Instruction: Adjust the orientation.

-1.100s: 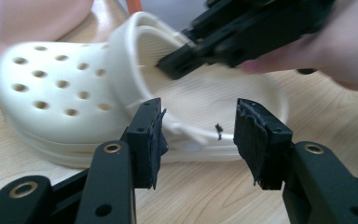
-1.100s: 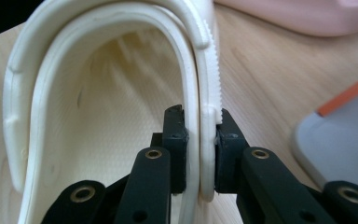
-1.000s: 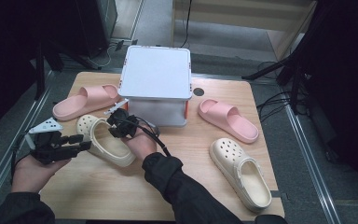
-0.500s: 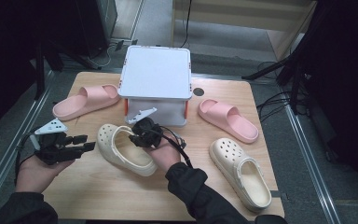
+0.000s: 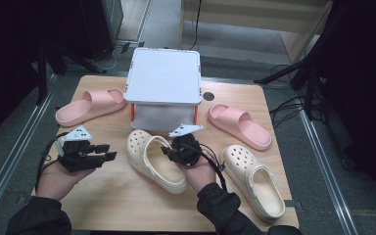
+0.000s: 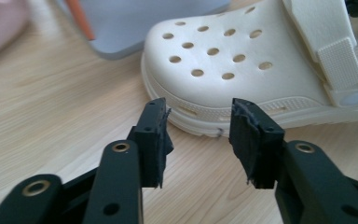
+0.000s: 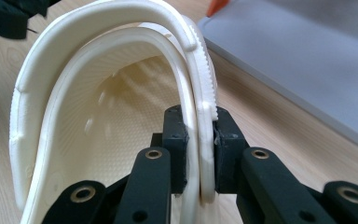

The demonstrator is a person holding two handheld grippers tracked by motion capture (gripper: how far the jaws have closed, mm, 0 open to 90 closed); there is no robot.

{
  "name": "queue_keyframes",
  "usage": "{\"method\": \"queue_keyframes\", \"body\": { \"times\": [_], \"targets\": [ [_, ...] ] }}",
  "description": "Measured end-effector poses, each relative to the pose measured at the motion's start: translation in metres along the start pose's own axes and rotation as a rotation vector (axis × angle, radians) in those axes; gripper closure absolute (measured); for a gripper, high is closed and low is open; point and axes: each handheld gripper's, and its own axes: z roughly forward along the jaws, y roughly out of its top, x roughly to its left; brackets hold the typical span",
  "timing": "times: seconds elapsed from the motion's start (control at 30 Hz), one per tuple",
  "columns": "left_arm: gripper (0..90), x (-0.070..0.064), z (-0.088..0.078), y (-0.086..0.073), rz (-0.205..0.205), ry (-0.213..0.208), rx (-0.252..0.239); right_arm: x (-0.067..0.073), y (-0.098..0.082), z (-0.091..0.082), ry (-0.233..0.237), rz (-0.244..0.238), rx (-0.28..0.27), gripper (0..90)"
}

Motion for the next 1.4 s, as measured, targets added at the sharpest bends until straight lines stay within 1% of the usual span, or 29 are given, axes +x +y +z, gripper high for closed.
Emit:
{"method": "queue_keyframes", "body": {
  "times": [0.03, 0.1, 0.17, 0.2, 0.23, 0.27, 0.33, 0.43, 0.5, 0.57, 0.6, 0.67, 0.7, 0.73, 0.77, 0.83, 0.87, 0.9, 0.97, 1.03, 1.07, 1.1, 1.17, 1.23, 1.3, 1.33, 1.37, 1.4],
  "targets": [
    [58.3, -0.001, 0.004, 0.001, 0.003, -0.004, 0.002, -0.002, -0.005, -0.002, -0.008, 0.016, -0.01, 79.3],
    [58.5, -0.002, 0.013, 0.001, 0.014, -0.018, 0.014, -0.005, -0.012, -0.003, -0.025, 0.033, -0.024, 79.3],
    [58.8, -0.004, 0.021, 0.001, 0.006, -0.031, 0.026, -0.006, -0.021, 0.0, -0.041, 0.054, -0.036, 79.2],
    [58.9, -0.004, 0.024, 0.001, 0.01, -0.039, 0.039, -0.006, -0.025, 0.001, -0.04, 0.069, -0.042, 79.2],
    [59.1, -0.004, 0.027, 0.001, 0.011, -0.038, 0.047, -0.007, -0.03, 0.004, -0.042, 0.083, -0.04, 79.2],
    [59.4, -0.005, 0.03, 0.001, 0.017, -0.037, 0.052, -0.007, -0.034, 0.005, -0.034, 0.105, -0.05, 79.1],
    [60.3, -0.005, 0.034, 0.0, 0.016, -0.043, 0.053, -0.006, -0.039, 0.006, -0.035, 0.11, -0.049, 78.8],
    [60.9, -0.003, 0.039, 0.0, 0.016, -0.048, 0.05, -0.003, -0.044, 0.007, -0.041, 0.105, -0.026, 78.0],
    [61.7, -0.002, 0.042, 0.0, 0.008, -0.045, 0.044, -0.001, -0.046, 0.008, -0.043, 0.092, -0.004, 77.2],
    [62.6, -0.002, 0.045, 0.001, 0.02, -0.04, 0.044, -0.001, -0.047, 0.009, -0.043, 0.075, 0.02, 75.7],
    [63.0, -0.002, 0.046, 0.001, 0.027, -0.04, 0.046, -0.003, -0.047, 0.008, -0.035, 0.08, 0.018, 72.5],
    [63.7, -0.003, 0.049, 0.001, 0.037, -0.036, 0.049, -0.006, -0.046, 0.005, -0.025, 0.082, 0.021, 62.8],
    [64.2, -0.003, 0.05, 0.001, 0.042, -0.037, 0.05, -0.007, -0.045, 0.003, -0.009, 0.073, 0.024, 60.1],
    [64.8, -0.003, 0.052, 0.002, 0.042, -0.036, 0.055, -0.008, -0.044, 0.0, -0.01, 0.07, 0.033, 60.1],
    [65.0, -0.004, 0.053, 0.002, 0.037, -0.036, 0.056, -0.008, -0.044, -0.005, -0.013, 0.05, 0.032, 60.1],
    [65.5, -0.004, 0.055, 0.002, 0.031, -0.037, 0.064, -0.008, -0.045, -0.013, -0.008, 0.032, 0.041, 62.1],
    [66.2, -0.004, 0.056, 0.003, 0.038, -0.04, 0.072, -0.009, -0.045, -0.019, -0.004, 0.024, 0.04, 64.6],
    [67.1, -0.004, 0.057, 0.003, 0.04, -0.041, 0.074, -0.009, -0.046, -0.026, -0.001, 0.015, 0.037, 70.0],
    [69.5, -0.006, 0.059, 0.003, 0.047, -0.044, 0.082, -0.011, -0.048, -0.036, -0.015, 0.0, 0.034, 77.4],
    [70.5, -0.008, 0.062, 0.003, 0.046, -0.047, 0.091, -0.014, -0.053, -0.04, -0.046, -0.021, 0.041, 79.9],
    [70.5, -0.009, 0.064, 0.003, 0.049, -0.044, 0.094, -0.016, -0.055, -0.039, -0.057, -0.015, 0.052, 79.9],
    [70.5, -0.009, 0.065, 0.004, 0.051, -0.048, 0.104, -0.019, -0.058, -0.035, -0.056, -0.009, 0.067, 79.8],
    [70.6, -0.011, 0.067, 0.003, 0.044, -0.049, 0.102, -0.02, -0.062, -0.028, -0.057, -0.006, 0.089, 79.1],
    [70.7, -0.012, 0.071, 0.003, 0.056, -0.046, 0.118, -0.02, -0.063, -0.021, -0.052, -0.012, 0.107, 78.6],
    [70.6, -0.014, 0.074, 0.003, 0.072, -0.037, 0.127, -0.018, -0.062, -0.016, -0.049, -0.008, 0.108, 79.8],
    [70.6, -0.012, 0.073, 0.003, 0.068, -0.041, 0.114, -0.017, -0.061, -0.014, -0.047, -0.008, 0.106, 80.2],
    [70.3, -0.011, 0.073, 0.003, 0.054, -0.043, 0.109, -0.017, -0.061, -0.013, -0.051, -0.007, 0.106, 80.1],
    [70.1, -0.009, 0.073, 0.003, 0.048, -0.044, 0.108, -0.017, -0.061, -0.012, -0.038, -0.007, 0.104, 79.9]
  ]
}}
